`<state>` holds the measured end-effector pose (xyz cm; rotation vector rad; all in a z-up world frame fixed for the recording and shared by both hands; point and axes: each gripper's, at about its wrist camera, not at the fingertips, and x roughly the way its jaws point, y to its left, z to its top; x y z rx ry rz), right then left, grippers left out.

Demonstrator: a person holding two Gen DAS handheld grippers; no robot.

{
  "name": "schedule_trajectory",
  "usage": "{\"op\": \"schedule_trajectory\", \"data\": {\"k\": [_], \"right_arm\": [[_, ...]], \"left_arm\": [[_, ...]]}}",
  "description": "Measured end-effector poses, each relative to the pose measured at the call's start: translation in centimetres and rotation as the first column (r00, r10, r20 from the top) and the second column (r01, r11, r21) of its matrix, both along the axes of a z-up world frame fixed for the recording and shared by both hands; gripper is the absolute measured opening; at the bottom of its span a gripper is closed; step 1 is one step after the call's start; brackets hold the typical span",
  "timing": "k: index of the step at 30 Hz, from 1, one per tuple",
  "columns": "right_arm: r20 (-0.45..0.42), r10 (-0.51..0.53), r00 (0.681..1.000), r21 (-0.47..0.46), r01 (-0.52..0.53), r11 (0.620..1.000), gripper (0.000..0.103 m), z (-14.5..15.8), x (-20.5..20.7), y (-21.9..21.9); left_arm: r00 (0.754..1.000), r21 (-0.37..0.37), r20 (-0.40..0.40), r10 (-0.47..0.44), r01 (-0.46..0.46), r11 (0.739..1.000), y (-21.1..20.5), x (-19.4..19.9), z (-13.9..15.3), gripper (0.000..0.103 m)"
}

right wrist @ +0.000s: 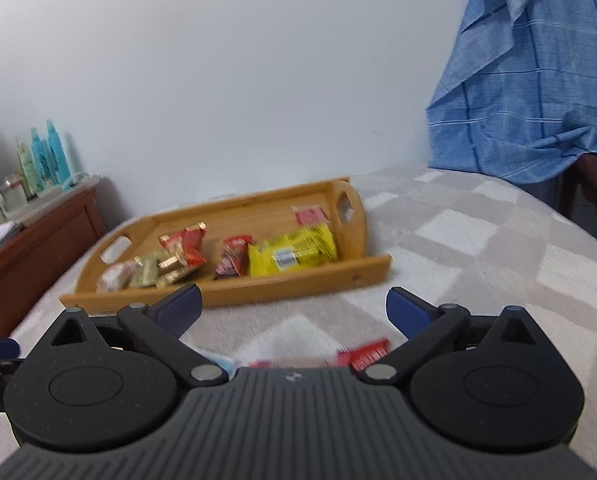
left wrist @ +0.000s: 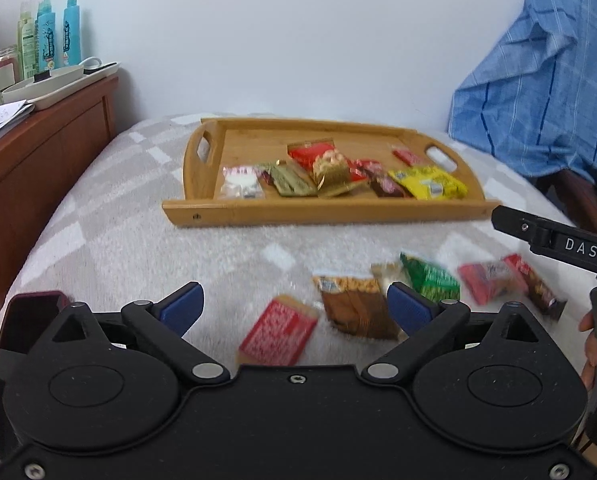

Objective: Organize snacks
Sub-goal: 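Move both tools back over the remaining snack packets, then grasp a red-printed cake packet with the left gripper while the right grasps the pink pastry packet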

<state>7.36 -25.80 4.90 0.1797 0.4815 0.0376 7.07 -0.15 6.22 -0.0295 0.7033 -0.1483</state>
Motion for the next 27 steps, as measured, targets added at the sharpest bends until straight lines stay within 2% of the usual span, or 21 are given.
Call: {"op": "schedule_trajectory", "data": {"k": [3,7,11,15,18,25,27], "right_arm": [[-0.013,-0.019,1.000,-0.032,0.019,0.999,0.103,-0.5,-0.9,0.3],[-0.044,-0.024,0.999,-0.019,0.023,1.000,0.101,-1.3,-1.8,0.6],[-0.068,-0.015,0.998,0.008,0.016,1.000,0.092,-1.9,-2.5,0.7],[-0.068,0.004,0.998,0.027,-0.003,1.000,0.084,-2.2,-3.1,1.0],[-0.071,0.017,0.997,0.005,-0.017,1.000,0.083,-2.3,-3.2,1.5],[-0.087,0.005,0.996,-0.062,-0.011,0.998,0.083,-2.6,-2.4,2.3],[-0.095,0.010,0.995,-0.068,-0.016,0.998,0.083,-2.8,-2.1,2.4]], "left_arm": [[1.000,0.014,-0.017,-0.002,0.002,1.000,0.0,-0.3,-0.7,0.098],[1.000,0.025,-0.023,-0.007,0.007,1.000,0.2,-0.6,-1.3,0.095],[0.999,0.019,-0.031,-0.013,0.013,1.000,0.4,-0.7,-1.4,0.088],[0.999,0.022,-0.041,-0.016,0.017,1.000,0.5,-0.5,-1.6,0.074],[0.998,0.022,-0.054,-0.021,0.022,1.000,0.5,-0.3,-1.9,0.066],[0.998,0.026,-0.062,-0.023,0.025,0.999,0.4,0.0,-2.4,0.059],[0.997,0.030,-0.067,-0.024,0.026,0.999,0.4,0.1,-2.5,0.054]]}}
